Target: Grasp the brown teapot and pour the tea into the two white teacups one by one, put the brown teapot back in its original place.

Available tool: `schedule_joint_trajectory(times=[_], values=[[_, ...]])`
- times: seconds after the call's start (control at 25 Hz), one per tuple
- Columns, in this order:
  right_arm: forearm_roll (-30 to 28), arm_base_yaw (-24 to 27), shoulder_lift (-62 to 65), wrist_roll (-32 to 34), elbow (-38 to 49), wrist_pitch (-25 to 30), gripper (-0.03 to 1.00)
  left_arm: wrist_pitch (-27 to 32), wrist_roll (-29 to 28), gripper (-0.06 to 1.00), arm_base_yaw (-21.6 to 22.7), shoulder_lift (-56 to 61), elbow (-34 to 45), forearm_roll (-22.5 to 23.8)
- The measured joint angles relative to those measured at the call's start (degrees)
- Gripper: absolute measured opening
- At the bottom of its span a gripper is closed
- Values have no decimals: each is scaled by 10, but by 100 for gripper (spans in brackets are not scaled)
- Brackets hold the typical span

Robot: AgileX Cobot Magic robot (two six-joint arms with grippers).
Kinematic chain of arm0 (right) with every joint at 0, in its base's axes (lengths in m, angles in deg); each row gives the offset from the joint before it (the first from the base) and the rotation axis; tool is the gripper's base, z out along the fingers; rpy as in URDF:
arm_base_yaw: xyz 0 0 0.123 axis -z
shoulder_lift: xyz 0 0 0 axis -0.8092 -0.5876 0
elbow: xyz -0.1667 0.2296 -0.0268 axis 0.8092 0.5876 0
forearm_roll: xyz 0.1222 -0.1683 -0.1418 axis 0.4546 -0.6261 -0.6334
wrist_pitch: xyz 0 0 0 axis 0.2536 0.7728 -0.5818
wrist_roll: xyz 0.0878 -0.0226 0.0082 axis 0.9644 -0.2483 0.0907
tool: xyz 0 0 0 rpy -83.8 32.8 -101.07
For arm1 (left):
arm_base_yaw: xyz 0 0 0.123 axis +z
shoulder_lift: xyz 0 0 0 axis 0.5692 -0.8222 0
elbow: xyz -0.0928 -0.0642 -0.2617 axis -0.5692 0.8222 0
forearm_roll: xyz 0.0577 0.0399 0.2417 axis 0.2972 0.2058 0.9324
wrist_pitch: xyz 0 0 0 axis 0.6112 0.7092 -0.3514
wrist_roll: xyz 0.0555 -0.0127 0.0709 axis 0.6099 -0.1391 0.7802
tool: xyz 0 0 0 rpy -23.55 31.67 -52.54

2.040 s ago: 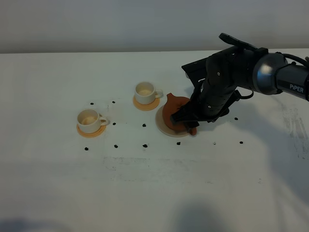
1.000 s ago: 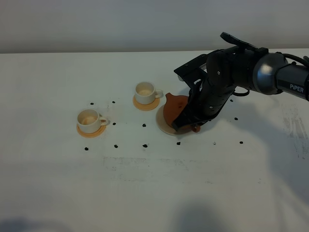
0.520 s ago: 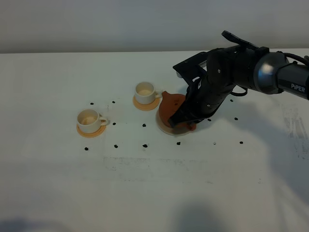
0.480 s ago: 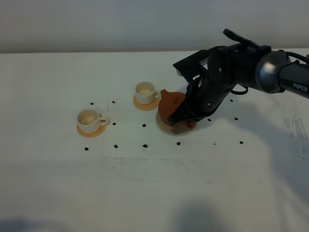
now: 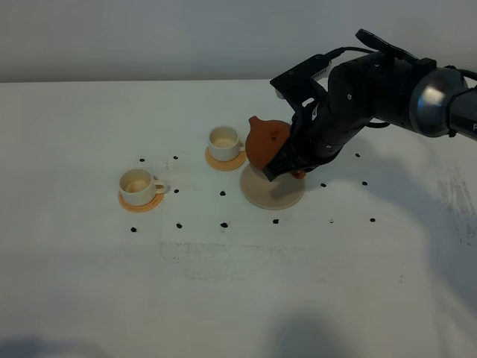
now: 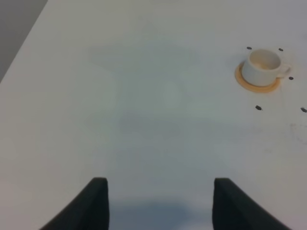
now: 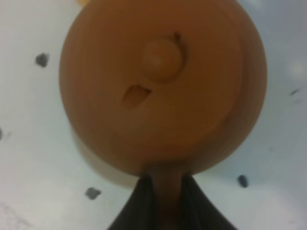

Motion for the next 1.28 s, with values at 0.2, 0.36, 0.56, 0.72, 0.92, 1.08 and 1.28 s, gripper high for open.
schedule_joint_trajectory(times=[0.2, 0.36, 0.56, 0.72, 0.92, 1.08, 1.28], values=[[-32, -3, 0, 0, -2, -15, 9, -1, 0, 50, 0, 0, 0, 0], [-51, -6, 0, 0, -33, -13, 9, -1, 0, 50, 0, 0, 0, 0], [-69, -6, 0, -4, -88, -5, 9, -1, 0, 50, 0, 0, 0, 0], [-69, -4, 0, -17, -107, -6, 9, -1, 0, 50, 0, 0, 0, 0], [-92, -1, -14, -20, -111, -9, 9, -1, 0, 50, 0, 0, 0, 0], [-115, -1, -37, -22, -111, -9, 9, -1, 0, 50, 0, 0, 0, 0], [-166, -12, -57, -24, -111, -13, 9, -1, 0, 50, 0, 0, 0, 0]])
